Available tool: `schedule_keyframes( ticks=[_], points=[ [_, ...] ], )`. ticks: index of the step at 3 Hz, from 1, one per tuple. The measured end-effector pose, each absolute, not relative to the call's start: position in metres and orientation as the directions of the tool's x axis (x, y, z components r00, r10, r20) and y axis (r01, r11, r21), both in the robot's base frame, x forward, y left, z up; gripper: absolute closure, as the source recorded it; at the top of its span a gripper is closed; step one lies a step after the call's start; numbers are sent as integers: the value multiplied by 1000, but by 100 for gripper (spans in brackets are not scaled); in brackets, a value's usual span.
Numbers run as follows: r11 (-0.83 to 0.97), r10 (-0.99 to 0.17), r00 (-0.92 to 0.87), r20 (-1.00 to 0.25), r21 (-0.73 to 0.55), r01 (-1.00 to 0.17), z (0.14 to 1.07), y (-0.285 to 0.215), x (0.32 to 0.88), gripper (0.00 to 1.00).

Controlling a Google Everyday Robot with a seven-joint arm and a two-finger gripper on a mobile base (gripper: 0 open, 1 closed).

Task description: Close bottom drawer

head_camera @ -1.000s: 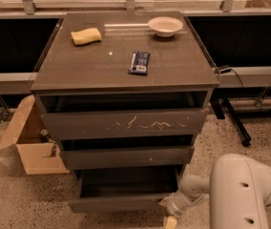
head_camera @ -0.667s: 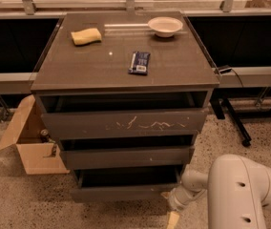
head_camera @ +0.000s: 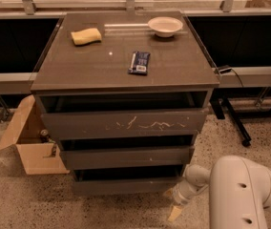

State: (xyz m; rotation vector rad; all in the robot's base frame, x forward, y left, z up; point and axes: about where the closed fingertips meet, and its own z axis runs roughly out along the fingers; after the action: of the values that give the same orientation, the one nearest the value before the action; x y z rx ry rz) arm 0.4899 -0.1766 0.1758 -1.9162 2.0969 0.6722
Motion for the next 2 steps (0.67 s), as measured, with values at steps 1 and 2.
schedule_keyframes(
  ticks=[1, 2],
  points=[
    [60, -876, -123, -466, 149, -987, 181, -189, 501, 1],
    [87, -868, -136, -478, 124, -989, 187, -203, 514, 0]
  ],
)
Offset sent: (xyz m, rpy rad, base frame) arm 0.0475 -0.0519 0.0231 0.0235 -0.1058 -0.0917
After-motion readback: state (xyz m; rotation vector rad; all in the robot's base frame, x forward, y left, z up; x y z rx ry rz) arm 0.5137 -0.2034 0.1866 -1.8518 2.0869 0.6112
